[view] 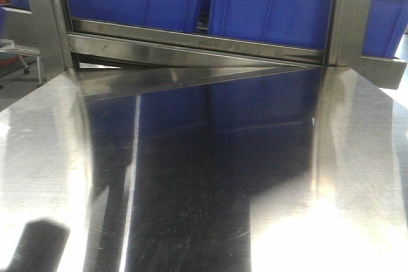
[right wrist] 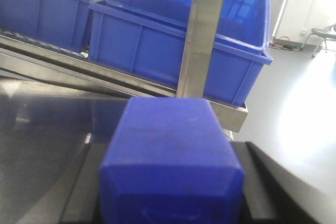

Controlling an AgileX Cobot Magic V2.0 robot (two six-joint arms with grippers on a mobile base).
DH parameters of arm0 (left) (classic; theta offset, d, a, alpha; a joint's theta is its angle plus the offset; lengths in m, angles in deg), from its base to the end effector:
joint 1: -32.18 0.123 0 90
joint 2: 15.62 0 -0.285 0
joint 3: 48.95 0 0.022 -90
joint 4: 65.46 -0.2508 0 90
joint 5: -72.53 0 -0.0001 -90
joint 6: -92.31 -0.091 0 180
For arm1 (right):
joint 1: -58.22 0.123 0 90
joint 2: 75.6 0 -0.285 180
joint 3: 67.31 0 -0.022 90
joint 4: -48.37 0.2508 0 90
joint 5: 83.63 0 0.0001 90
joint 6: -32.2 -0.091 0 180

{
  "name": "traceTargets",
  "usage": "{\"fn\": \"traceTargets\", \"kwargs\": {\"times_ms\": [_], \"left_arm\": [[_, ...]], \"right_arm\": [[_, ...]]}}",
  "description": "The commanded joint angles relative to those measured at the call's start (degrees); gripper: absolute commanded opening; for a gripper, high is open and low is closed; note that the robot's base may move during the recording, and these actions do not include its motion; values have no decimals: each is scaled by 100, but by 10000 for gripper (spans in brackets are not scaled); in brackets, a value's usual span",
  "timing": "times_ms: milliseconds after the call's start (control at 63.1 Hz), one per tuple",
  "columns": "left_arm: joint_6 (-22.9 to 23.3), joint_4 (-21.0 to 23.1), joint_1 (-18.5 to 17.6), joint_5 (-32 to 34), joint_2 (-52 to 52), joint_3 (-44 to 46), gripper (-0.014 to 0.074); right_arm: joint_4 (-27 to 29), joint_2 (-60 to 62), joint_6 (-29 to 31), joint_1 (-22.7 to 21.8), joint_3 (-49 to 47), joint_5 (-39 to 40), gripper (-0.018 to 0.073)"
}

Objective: Pick and sort blue part to right shelf
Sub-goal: 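Hold both blue parts raised above the empty table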

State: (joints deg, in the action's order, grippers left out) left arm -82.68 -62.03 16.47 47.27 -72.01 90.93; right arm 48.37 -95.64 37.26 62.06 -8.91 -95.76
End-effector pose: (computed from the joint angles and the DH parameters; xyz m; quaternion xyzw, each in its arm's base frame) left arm 0.1642 -0.0486 0.3059 0.0641 0.8711 -0.1114 0.4740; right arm 0.0644 0.0043 0.2915 -0.0551 0.7085 -0.0075 0.7035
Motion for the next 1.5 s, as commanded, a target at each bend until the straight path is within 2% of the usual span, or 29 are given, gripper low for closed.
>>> {"fn": "traceTargets", "kwargs": {"times_ms": [0, 127, 380, 507, 649, 855, 1489], "left_arm": [[-39, -88, 280, 540, 553, -80, 387], [-39, -392, 661, 530, 1228, -359, 387], [-39, -470, 1144, 529, 2676, -693, 387], [-107, -497, 1154, 546, 3224, -693, 387], [-682, -497, 1154, 546, 3701, -693, 387], [-682, -343, 1154, 546, 3968, -693, 387], [-682, -343, 1154, 523, 3968, -693, 387]], "right_arm": [[0, -46, 29, -28, -178, 521, 424], [0, -46, 29, -28, -178, 521, 424], [0, -46, 29, -28, -178, 521, 424], [0, -46, 29, -28, -178, 521, 424], [0, -46, 29, -28, -178, 521, 424], [0, -46, 29, -28, -178, 521, 424], [0, -46, 29, -28, -178, 521, 424]]}}
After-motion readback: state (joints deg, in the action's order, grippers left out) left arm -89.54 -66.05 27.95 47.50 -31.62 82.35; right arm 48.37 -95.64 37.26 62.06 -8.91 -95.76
